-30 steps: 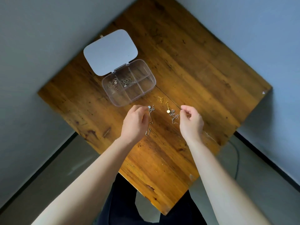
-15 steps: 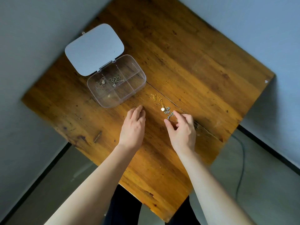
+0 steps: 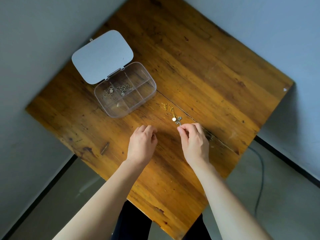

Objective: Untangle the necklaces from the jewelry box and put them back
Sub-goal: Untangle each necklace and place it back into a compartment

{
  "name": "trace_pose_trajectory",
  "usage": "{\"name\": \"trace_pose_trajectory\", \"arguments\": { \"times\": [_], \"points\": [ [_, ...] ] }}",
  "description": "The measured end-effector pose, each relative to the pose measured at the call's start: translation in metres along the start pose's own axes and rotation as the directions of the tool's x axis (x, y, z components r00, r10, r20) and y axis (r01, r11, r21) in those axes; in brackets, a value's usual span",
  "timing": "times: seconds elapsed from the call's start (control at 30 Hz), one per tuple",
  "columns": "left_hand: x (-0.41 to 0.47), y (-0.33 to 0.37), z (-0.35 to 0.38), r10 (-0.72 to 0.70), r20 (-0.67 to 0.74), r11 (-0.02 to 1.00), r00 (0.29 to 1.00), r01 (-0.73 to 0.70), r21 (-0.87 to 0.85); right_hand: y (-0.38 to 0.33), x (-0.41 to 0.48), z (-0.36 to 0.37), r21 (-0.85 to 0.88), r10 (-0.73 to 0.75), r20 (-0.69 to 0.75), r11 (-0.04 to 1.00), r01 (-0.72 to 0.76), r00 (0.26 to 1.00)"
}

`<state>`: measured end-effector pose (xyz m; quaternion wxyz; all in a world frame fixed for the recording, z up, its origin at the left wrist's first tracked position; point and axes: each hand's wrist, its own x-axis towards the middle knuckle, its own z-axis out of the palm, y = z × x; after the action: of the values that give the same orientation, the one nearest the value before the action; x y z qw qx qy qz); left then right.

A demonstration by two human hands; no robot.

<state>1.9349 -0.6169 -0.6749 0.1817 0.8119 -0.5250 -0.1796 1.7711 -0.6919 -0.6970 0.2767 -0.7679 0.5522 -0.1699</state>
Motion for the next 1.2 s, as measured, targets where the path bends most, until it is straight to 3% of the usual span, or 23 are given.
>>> {"name": "trace_pose_trajectory", "arguments": {
  "times": [0.13,0.23,0.4,0.53,0.7,0.93,1.2],
  "points": [
    [-0.015,-0.001,-0.003,-0.076,-0.069,0.995,0.995,0.071,-0.064,-0.018,0.003,-0.012,0.17,-0.038,-0.14,0.984,0.061,0.989],
    [-0.019,0.0,-0.016,-0.15,-0.151,0.968,0.977,0.115,-0.222,-0.031,0.013,-0.028,0.302,-0.056,-0.184,0.947,0.11,0.981],
    [-0.007,0.013,-0.063,-0.391,-0.24,0.763,0.888,0.167,-0.625,-0.055,0.038,-0.056,0.455,-0.008,-0.198,0.885,0.099,0.98],
    [0.006,0.021,-0.109,-0.463,-0.287,0.623,0.839,0.077,-0.778,-0.085,0.055,-0.07,0.576,0.031,-0.197,0.812,0.09,0.98],
    [0.021,0.014,-0.15,-0.489,-0.371,0.528,0.79,-0.071,-0.846,-0.126,0.071,-0.075,0.717,0.071,-0.141,0.695,0.053,0.987],
    [0.033,-0.004,-0.165,-0.527,-0.371,0.458,0.765,-0.113,-0.882,-0.17,0.093,-0.069,0.833,0.036,-0.085,0.551,0.051,0.996],
    [0.035,-0.011,-0.155,-0.559,-0.349,0.417,0.752,-0.11,-0.902,-0.189,0.095,-0.044,0.852,0.037,0.074,0.518,-0.083,0.997]
  ]
}}
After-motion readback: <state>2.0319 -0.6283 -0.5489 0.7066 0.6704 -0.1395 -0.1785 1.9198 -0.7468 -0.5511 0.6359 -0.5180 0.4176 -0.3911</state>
